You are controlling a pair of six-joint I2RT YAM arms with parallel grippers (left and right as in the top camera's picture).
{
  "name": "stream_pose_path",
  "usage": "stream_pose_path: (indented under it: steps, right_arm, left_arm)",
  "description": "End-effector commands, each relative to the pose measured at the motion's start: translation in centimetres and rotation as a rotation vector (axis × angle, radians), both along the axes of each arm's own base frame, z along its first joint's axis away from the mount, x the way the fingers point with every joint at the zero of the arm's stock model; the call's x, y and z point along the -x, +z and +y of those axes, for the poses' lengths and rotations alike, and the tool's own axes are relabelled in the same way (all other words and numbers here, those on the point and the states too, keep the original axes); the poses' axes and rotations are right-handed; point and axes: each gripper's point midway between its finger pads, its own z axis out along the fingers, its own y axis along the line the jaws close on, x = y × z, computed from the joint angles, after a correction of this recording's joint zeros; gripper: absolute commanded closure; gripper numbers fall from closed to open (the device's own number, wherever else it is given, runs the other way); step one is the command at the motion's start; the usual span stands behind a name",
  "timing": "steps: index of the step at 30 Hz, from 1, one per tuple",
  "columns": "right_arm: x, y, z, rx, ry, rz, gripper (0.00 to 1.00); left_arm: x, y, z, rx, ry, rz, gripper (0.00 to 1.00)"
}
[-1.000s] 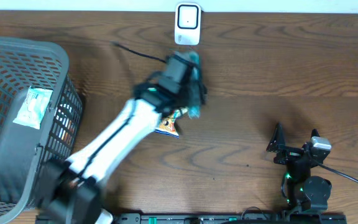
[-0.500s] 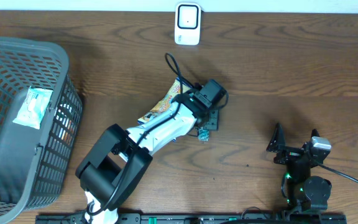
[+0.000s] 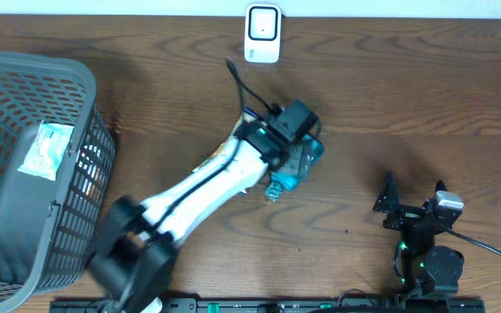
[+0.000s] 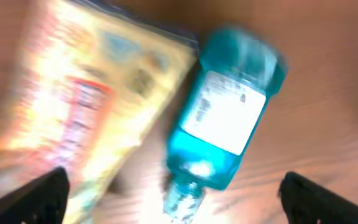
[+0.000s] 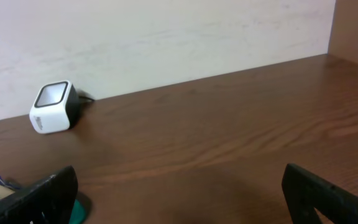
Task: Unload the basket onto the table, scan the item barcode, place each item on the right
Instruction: 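Carry the mouthwash bottle out and set it beside the snack bag, then reach the left gripper into the basket and grasp the green wipes pack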
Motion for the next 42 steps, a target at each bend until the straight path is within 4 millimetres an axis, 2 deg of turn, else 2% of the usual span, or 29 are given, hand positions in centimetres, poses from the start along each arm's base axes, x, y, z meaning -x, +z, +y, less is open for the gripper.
stream_pose_path:
  steps: [1,3,4,7,10,12,14,17,19,26,31,35,39,42]
  right_arm:
    - [0.0,0.0,0.2,-0.009,0.005,-0.003,0.01]
    - [0.0,0.0,0.2,-0.009,0.005,-0.003,0.01]
    - [0.0,0.0,0.2,-0.009,0.005,-0.003,0.01]
    - [0.0,0.0,0.2,-0.009,0.005,-0.003,0.01]
    - [0.0,0.0,0.2,-0.009,0.005,-0.003,0.01]
    - [0.0,0.0,0.2,-0.009,0.005,-0.003,0.01]
    - [0.0,0.0,0.2,-0.009,0.005,-0.003,0.01]
    - [0.0,0.0,0.2,-0.009,0.005,-0.003,0.01]
    - [0.0,0.0,0.2,-0.009,0.005,-0.003,0.01]
    - [0.0,0.0,0.2,-0.009,0.005,-0.003,0.01]
    - [0.0,0.0,0.2,-0.009,0.005,-0.003,0.01]
    - [0.0,0.0,0.2,-0.009,0.005,-0.003,0.01]
    - [0.0,0.0,0.2,-0.009,0.005,-0.003,0.01]
    - [0.0,0.0,0.2,-0.009,0.005,-0.003,0.01]
  left_arm:
    - [-3.4,12.3,5.8,-0.028,0.165,-0.33,0.02]
    - [-3.5,17.2,9.9,-0.021,0.271,-0.439,0.02]
    - [-3.4,19.0,11.9,-0.01,0.321,-0.482,0.02]
    - [-2.5,23.0,18.5,0.033,0.495,-0.568,0.02]
    - [-0.8,24.6,25.5,0.055,0.732,-0.593,0.02]
    - [0.7,24.6,30.0,0.045,0.896,-0.588,0.02]
    - [2.1,24.1,33.6,0.028,1.034,-0.562,0.02]
    - [3.1,22.2,37.7,0.012,1.171,-0.488,0.02]
    - [3.2,19.9,40.1,0.014,1.254,-0.411,0.02]
    - [2.9,12.1,45.6,0.057,1.544,-0.174,0.02]
    - [2.1,6.6,47.7,0.164,1.922,-0.061,0.02]
    - [1.3,2.4,48.1,0.252,2.218,0.003,0.02]
    - [0.0,-1.3,48.8,0.253,2.32,0.04,0.02]
    - [-1.5,-4.5,49.6,0.245,2.33,0.051,0.02]
